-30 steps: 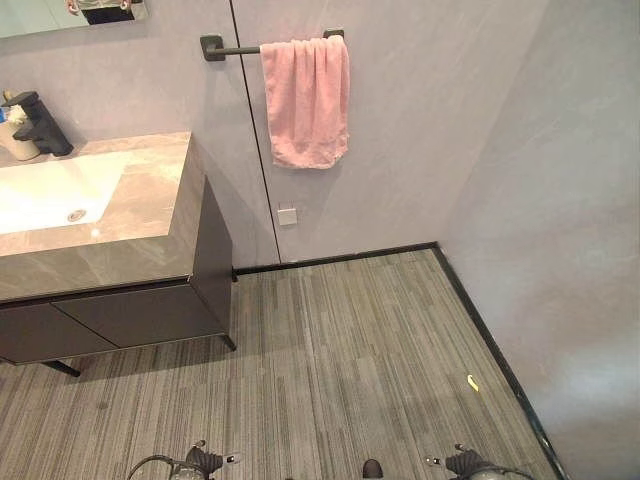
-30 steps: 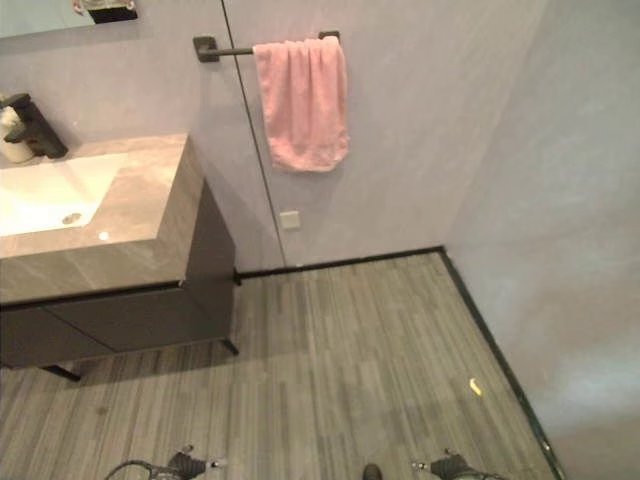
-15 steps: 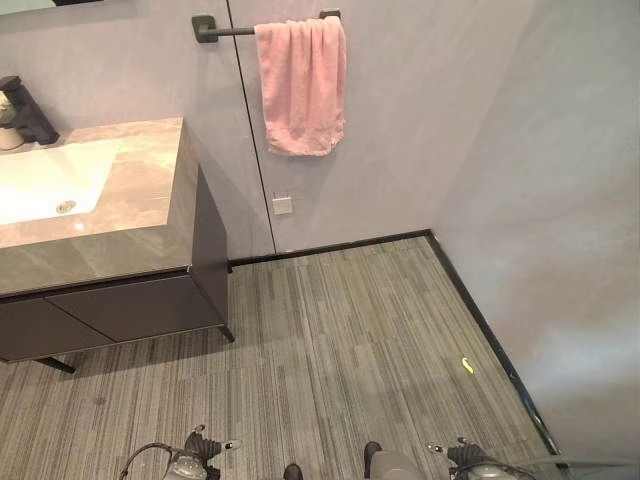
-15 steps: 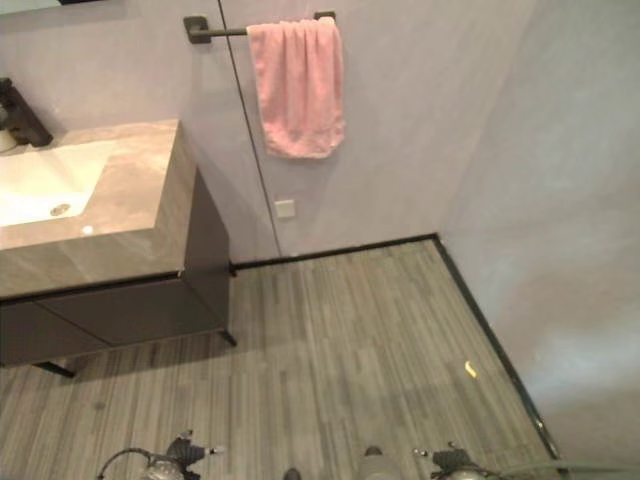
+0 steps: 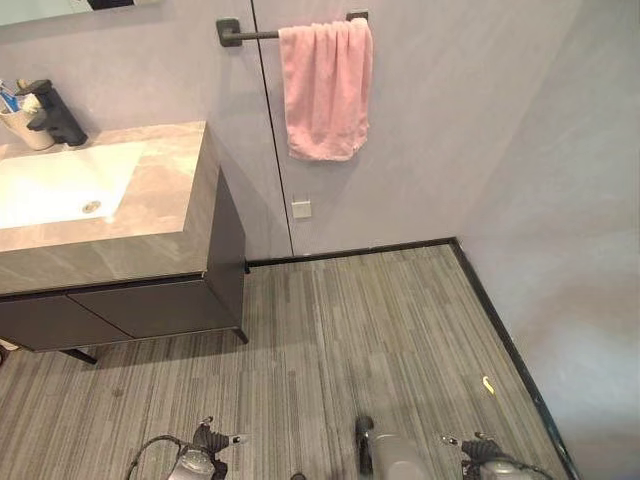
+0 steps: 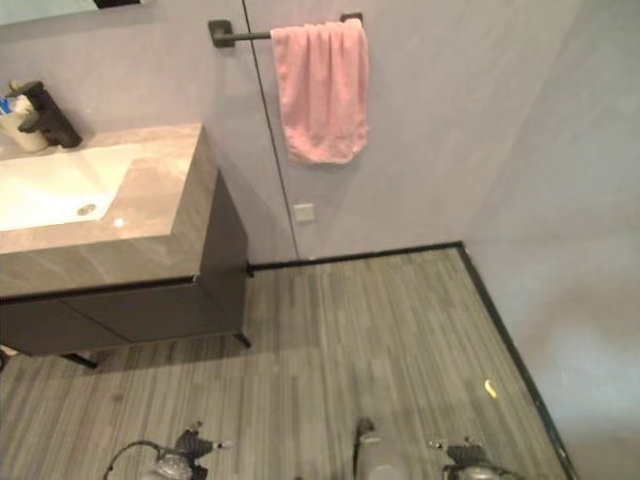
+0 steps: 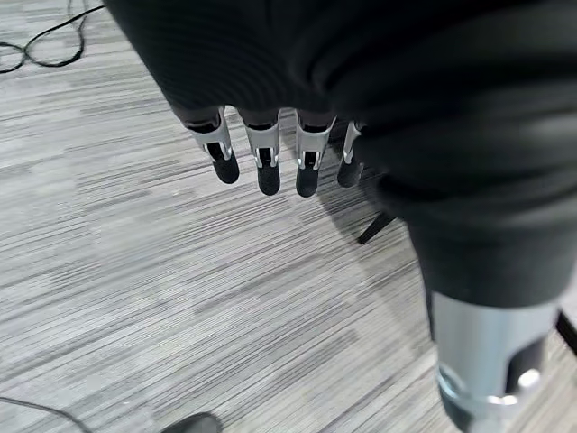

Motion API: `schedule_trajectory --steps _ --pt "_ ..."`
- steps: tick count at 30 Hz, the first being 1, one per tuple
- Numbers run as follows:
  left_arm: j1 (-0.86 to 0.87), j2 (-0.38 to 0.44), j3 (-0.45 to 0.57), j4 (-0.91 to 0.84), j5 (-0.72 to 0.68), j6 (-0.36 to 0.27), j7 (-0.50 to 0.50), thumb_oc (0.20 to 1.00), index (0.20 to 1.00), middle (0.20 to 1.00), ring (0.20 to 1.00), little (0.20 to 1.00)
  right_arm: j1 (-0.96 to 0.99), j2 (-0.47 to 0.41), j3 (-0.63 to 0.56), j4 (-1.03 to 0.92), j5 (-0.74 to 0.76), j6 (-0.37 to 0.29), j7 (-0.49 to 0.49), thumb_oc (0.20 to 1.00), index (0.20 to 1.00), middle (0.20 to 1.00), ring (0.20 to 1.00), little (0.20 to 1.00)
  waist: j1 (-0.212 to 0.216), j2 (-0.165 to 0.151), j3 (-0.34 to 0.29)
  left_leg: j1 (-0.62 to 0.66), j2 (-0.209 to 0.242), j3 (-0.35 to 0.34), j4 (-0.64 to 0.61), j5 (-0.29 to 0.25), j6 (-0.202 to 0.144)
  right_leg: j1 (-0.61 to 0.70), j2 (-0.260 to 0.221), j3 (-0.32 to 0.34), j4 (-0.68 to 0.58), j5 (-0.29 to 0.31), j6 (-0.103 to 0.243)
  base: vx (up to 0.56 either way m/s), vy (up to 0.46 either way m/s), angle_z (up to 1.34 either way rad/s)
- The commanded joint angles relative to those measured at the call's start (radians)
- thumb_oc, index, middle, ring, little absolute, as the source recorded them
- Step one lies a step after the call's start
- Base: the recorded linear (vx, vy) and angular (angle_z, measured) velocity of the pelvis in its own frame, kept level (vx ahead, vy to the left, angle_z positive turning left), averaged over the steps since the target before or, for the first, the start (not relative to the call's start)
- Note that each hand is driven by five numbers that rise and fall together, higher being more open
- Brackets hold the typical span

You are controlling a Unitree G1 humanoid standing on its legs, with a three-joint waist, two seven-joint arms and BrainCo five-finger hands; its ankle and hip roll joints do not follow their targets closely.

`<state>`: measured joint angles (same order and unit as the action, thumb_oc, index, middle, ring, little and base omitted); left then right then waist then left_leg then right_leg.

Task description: Put brush and paste in cup on sink, flatten towel.

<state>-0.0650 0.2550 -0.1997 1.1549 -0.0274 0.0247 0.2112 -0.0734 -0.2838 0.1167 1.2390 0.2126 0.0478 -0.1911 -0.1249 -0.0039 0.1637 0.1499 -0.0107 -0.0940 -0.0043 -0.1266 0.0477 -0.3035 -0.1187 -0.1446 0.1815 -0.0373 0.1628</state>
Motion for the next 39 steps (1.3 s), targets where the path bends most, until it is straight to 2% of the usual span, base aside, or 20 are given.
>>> schedule_trajectory --steps 1,3,7,11,13,14,15,17,18,19,20,21,23,24,25,29,34,35,37,39 --pt "0.01 0.033 0.003 -0.027 -0.027 -0.02 -0.008 1.0 1.0 1.0 1.0 1.0 0.005 -0.007 0.001 0.023 -0.037 -0.008 0.006 1.0 1.0 1.0 1.0 1.0 -0.013 -0.025 -0.009 0.094 -0.116 0.03 0.028 -0.03 -0.052 0.005 0.013 -0.017 -0.173 0.274 0.028 0.28 -0.095 0.52" --pt "0.015 0.032 -0.001 -0.024 -0.019 -0.015 -0.013 1.0 1.0 1.0 1.0 1.0 0.016 -0.009 0.007 0.025 -0.047 -0.008 0.013 1.0 1.0 1.0 1.0 1.0 -0.016 -0.025 -0.018 0.121 -0.109 0.007 0.025 -0.026 -0.058 0.01 0.028 -0.037 -0.166 0.271 0.02 0.34 -0.113 0.66" --pt "0.007 0.03 -0.026 -0.011 -0.006 -0.011 -0.02 1.0 1.0 1.0 1.0 1.0 0.035 -0.023 0.012 0.031 -0.042 -0.011 0.019 1.0 1.0 1.0 1.0 1.0 -0.033 -0.015 -0.051 0.142 -0.083 -0.044 0.045 -0.015 -0.078 0.026 0.081 0.005 -0.141 0.236 -0.015 0.31 -0.159 0.77" --pt "-0.014 0.025 -0.043 0.0 -0.033 -0.014 -0.022 1.0 1.0 1.0 1.0 1.0 0.039 -0.04 0.031 0.039 -0.067 -0.014 0.022 1.0 1.0 1.0 1.0 1.0 -0.037 0.015 -0.063 0.102 -0.026 -0.054 0.243 0.145 -0.19 0.08 0.133 -0.039 -0.107 0.157 -0.068 0.29 -0.202 0.44" --pt "-0.034 0.027 -0.061 -0.014 -0.041 -0.016 -0.019 1.0 1.0 1.0 1.0 1.0 0.027 -0.048 0.048 0.039 -0.08 -0.014 0.013 1.0 1.0 1.0 1.0 1.0 -0.032 -0.01 -0.049 -0.016 -0.015 -0.016 0.43 0.239 -0.238 0.125 0.121 -0.038 -0.116 0.13 -0.085 0.17 -0.207 0.23" --pt "-0.047 0.031 -0.067 -0.02 -0.043 -0.015 -0.015 1.0 1.0 1.0 1.0 1.0 0.018 -0.052 0.061 0.034 -0.085 -0.014 0.009 1.0 1.0 1.0 1.0 1.0 -0.021 -0.026 -0.031 -0.067 -0.027 0.001 0.524 0.258 -0.242 0.148 0.117 -0.028 -0.117 0.119 -0.097 0.19 -0.305 0.11" --pt "-0.062 0.036 -0.073 -0.027 -0.055 -0.013 0.002 1.0 1.0 1.0 1.0 1.0 0.005 -0.061 0.08 0.026 -0.094 -0.012 0.002 1.0 1.0 1.0 1.0 1.0 -0.012 -0.043 -0.009 -0.121 -0.024 0.05 0.587 0.261 -0.216 0.182 0.118 -0.013 -0.124 0.101 -0.115 0.19 -0.28 0.05" --pt "-0.084 0.037 -0.084 -0.034 -0.051 -0.014 0.008 1.0 1.0 1.0 1.0 1.0 0.001 -0.063 0.088 0.019 -0.093 -0.014 -0.006 1.0 1.0 1.0 1.0 1.0 -0.004 -0.059 0.001 -0.223 0.018 0.147 0.554 0.216 -0.163 0.217 0.109 -0.001 -0.139 0.084 -0.12 0.16 -0.194 -0.18" --pt "-0.084 0.037 -0.084 -0.034 -0.051 -0.014 0.008 1.0 1.0 1.0 1.0 1.0 0.001 -0.063 0.088 0.019 -0.092 -0.014 -0.006 1.0 1.0 1.0 1.0 1.0 0.0 -0.054 0.003 -0.223 0.025 0.15 0.564 0.207 -0.162 0.218 0.115 0.002 -0.138 0.083 -0.12 0.21 -0.13 -0.33" --pt "-0.092 0.04 -0.092 -0.04 -0.041 -0.014 0.009 1.0 1.0 1.0 1.0 1.0 0.005 -0.06 0.086 0.022 -0.095 -0.013 -0.011 1.0 1.0 1.0 1.0 1.0 0.01 -0.066 0.003 -0.305 0.029 0.201 0.471 0.142 -0.126 0.249 0.102 0.007 -0.156 0.072 -0.111 0.16 -0.059 -0.31" --pt "-0.092 0.04 -0.092 -0.04 -0.041 -0.014 0.009 1.0 1.0 1.0 1.0 1.0 0.006 -0.06 0.086 0.022 -0.095 -0.013 -0.011 1.0 1.0 1.0 1.0 1.0 0.014 -0.063 0.007 -0.302 0.032 0.204 0.476 0.135 -0.125 0.253 0.105 0.009 -0.156 0.071 -0.111 0.31 -0.06 -0.01" --pt "-0.101 0.047 -0.101 -0.042 -0.026 -0.015 0.017 1.0 1.0 1.0 1.0 1.0 0.005 -0.058 0.097 0.025 -0.126 -0.008 -0.02 1.0 1.0 1.0 1.0 1.0 0.017 -0.06 0.007 -0.364 0.046 0.232 0.346 0.123 -0.114 0.273 0.098 0.019 -0.168 0.055 -0.1 0.26 0.031 0.04" --pt "-0.103 0.049 -0.104 -0.048 -0.018 -0.017 0.025 1.0 1.0 1.0 1.0 1.0 0.001 -0.061 0.116 0.023 -0.161 -0.006 -0.028 1.0 1.0 1.0 1.0 1.0 0.031 -0.039 0.009 -0.4 0.052 0.217 0.23 0.188 -0.123 0.307 0.117 0.048 -0.177 0.038 -0.1 0.27 0.05 0.02" --pt "-0.102 0.049 -0.104 -0.048 -0.018 -0.017 0.026 1.0 1.0 1.0 1.0 1.0 0.002 -0.061 0.116 0.023 -0.161 -0.006 -0.027 1.0 1.0 1.0 1.0 1.0 0.032 -0.041 0.013 -0.39 0.05 0.219 0.223 0.191 -0.123 0.313 0.115 0.05 -0.178 0.037 -0.1 0.4 0.117 -0.39" --pt "-0.105 0.049 -0.101 -0.045 -0.015 -0.022 0.04 1.0 1.0 1.0 1.0 1.0 -0.003 -0.058 0.134 0.023 -0.188 -0.007 -0.033 1.0 1.0 1.0 1.0 1.0 0.054 -0.016 0.021 -0.423 0.065 0.175 0.056 0.308 -0.152 0.361 0.149 0.105 -0.189 0.013 -0.1 0.32 0.09 -0.62" --pt "-0.096 0.052 -0.091 -0.04 -0.018 -0.027 0.044 1.0 1.0 1.0 1.0 1.0 -0.006 -0.057 0.143 0.034 -0.204 -0.007 -0.032 1.0 1.0 1.0 1.0 1.0 0.076 -0.007 0.021 -0.446 0.087 0.156 -0.057 0.359 -0.179 0.409 0.163 0.168 -0.188 -0.023 -0.099 0.37 0.085 -0.9" --pt "-0.061 0.056 -0.084 -0.031 -0.014 -0.026 0.04 1.0 1.0 1.0 1.0 1.0 -0.004 -0.046 0.148 0.046 -0.219 -0.007 -0.024 1.0 1.0 1.0 1.0 1.0 0.101 0.006 -0.003 -0.424 0.094 0.118 -0.029 0.374 -0.171 0.472 0.16 0.242 -0.179 -0.073 -0.092 0.31 0.161 -0.75" --pt "-0.055 0.058 -0.089 -0.024 -0.007 -0.026 0.04 1.0 1.0 1.0 1.0 1.0 -0.005 -0.041 0.147 0.043 -0.223 -0.009 -0.017 1.0 1.0 1.0 1.0 1.0 0.102 0.003 -0.013 -0.44 0.078 0.119 0.025 0.353 -0.153 0.486 0.129 0.259 -0.153 -0.089 -0.078 0.21 0.17 -0.84" --pt "-0.055 0.063 -0.088 -0.024 -0.008 -0.027 0.04 1.0 1.0 1.0 1.0 1.0 -0.008 -0.038 0.146 0.041 -0.221 -0.009 -0.016 1.0 1.0 1.0 1.0 1.0 0.101 -0.002 -0.016 -0.445 0.069 0.129 0.054 0.338 -0.143 0.486 0.115 0.271 -0.134 -0.094 -0.074 0.24 0.198 -0.86" --pt "-0.054 0.079 -0.088 -0.041 -0.005 -0.028 0.038 1.0 1.0 1.0 1.0 1.0 -0.015 -0.025 0.149 0.028 -0.219 -0.01 -0.009 1.0 1.0 1.0 1.0 1.0 0.103 -0.017 -0.028 -0.46 0.041 0.167 0.133 0.277 -0.105 0.464 0.081 0.279 -0.082 -0.092 -0.053 0.3 0.274 -0.3"
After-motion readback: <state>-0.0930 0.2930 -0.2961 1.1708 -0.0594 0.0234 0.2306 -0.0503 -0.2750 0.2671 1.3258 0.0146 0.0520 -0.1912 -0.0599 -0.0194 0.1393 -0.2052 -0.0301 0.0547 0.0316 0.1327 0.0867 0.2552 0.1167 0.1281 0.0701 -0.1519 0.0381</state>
